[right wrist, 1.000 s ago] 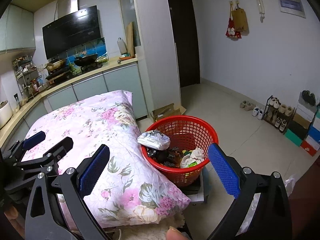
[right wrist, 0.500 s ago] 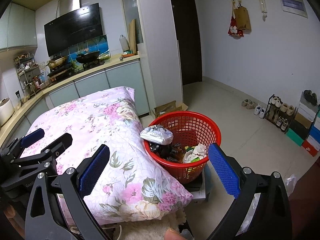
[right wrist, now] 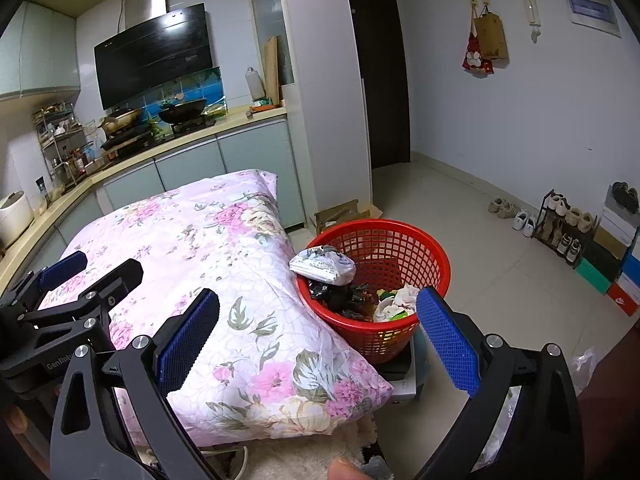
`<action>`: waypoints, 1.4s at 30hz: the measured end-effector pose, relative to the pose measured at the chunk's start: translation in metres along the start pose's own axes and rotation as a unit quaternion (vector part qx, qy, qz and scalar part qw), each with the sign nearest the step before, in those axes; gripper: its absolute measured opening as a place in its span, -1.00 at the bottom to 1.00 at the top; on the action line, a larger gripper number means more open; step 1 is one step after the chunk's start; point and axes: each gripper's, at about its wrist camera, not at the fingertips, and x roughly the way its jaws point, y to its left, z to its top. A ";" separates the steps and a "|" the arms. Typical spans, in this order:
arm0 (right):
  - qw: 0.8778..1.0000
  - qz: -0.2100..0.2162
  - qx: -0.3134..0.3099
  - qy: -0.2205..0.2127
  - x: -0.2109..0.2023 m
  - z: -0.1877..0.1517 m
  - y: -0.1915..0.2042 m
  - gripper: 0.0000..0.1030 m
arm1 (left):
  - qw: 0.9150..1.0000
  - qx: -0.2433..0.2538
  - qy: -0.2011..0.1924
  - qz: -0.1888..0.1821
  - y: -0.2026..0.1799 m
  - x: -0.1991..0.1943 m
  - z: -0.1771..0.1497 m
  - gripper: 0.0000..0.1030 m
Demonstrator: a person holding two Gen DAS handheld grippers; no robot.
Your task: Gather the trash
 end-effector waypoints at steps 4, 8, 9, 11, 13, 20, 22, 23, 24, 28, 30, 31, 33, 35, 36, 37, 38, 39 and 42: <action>1.000 0.001 -0.003 -0.001 0.000 0.000 0.002 0.86 | 1.000 -0.002 -0.002 0.003 0.002 -0.002 0.000 0.83; 1.000 0.001 -0.002 -0.001 0.000 0.000 0.002 0.86 | 1.000 -0.002 -0.002 0.003 0.002 -0.003 0.000 0.83; 1.000 0.001 -0.002 -0.002 0.000 0.000 0.002 0.86 | 1.000 -0.002 -0.002 0.003 0.002 -0.003 0.000 0.83; 1.000 0.001 -0.003 -0.001 0.000 0.000 0.002 0.86 | 1.000 -0.001 -0.002 0.003 0.002 -0.003 0.000 0.83; 1.000 0.001 -0.002 -0.001 0.000 0.000 0.002 0.86 | 1.000 -0.002 -0.002 0.003 0.002 -0.003 0.000 0.83; 1.000 0.002 -0.002 0.000 0.000 0.000 0.003 0.86 | 1.000 -0.002 -0.001 0.004 0.002 -0.003 0.000 0.83; 1.000 0.002 -0.003 0.000 -0.001 0.000 0.003 0.86 | 1.000 -0.002 -0.002 0.003 0.002 -0.004 0.000 0.83; 1.000 0.002 -0.002 0.000 -0.001 0.000 0.003 0.86 | 1.000 -0.002 -0.002 0.003 0.002 -0.004 0.000 0.83; 1.000 0.002 -0.003 0.000 -0.001 0.000 0.004 0.86 | 1.000 -0.002 -0.002 0.003 0.002 -0.003 0.000 0.83; 1.000 0.001 -0.003 0.000 -0.002 -0.001 0.005 0.86 | 1.000 -0.002 -0.002 0.003 0.002 -0.004 -0.001 0.83; 1.000 0.002 -0.002 0.000 -0.001 -0.001 0.004 0.86 | 1.000 -0.002 -0.002 0.002 0.002 -0.004 -0.001 0.83; 1.000 0.002 -0.001 -0.001 -0.002 -0.001 0.005 0.86 | 1.000 -0.002 -0.002 0.003 0.002 -0.004 -0.001 0.83; 1.000 0.001 -0.002 -0.001 -0.002 -0.001 0.005 0.86 | 1.000 -0.001 -0.002 0.004 0.002 -0.004 -0.001 0.83; 1.000 0.002 -0.002 -0.001 -0.001 0.000 0.005 0.86 | 1.000 -0.002 -0.002 0.003 0.002 -0.004 -0.001 0.83; 1.000 0.002 -0.003 -0.001 -0.001 0.000 0.005 0.86 | 1.000 -0.002 -0.002 0.003 0.002 -0.004 -0.001 0.83; 1.000 0.001 -0.003 -0.001 -0.001 0.000 0.005 0.86 | 1.000 -0.002 -0.003 0.004 0.002 -0.004 -0.001 0.83; 1.000 0.002 -0.003 0.000 -0.002 0.000 0.005 0.86 | 1.000 -0.002 -0.002 0.003 0.002 -0.004 0.000 0.83; 1.000 0.002 -0.002 0.000 -0.001 -0.001 0.005 0.86 | 1.000 -0.002 -0.002 0.003 0.002 -0.004 0.000 0.83; 1.000 0.001 -0.003 -0.001 -0.002 -0.001 0.005 0.86 | 1.000 -0.002 -0.002 0.003 0.002 -0.004 -0.001 0.83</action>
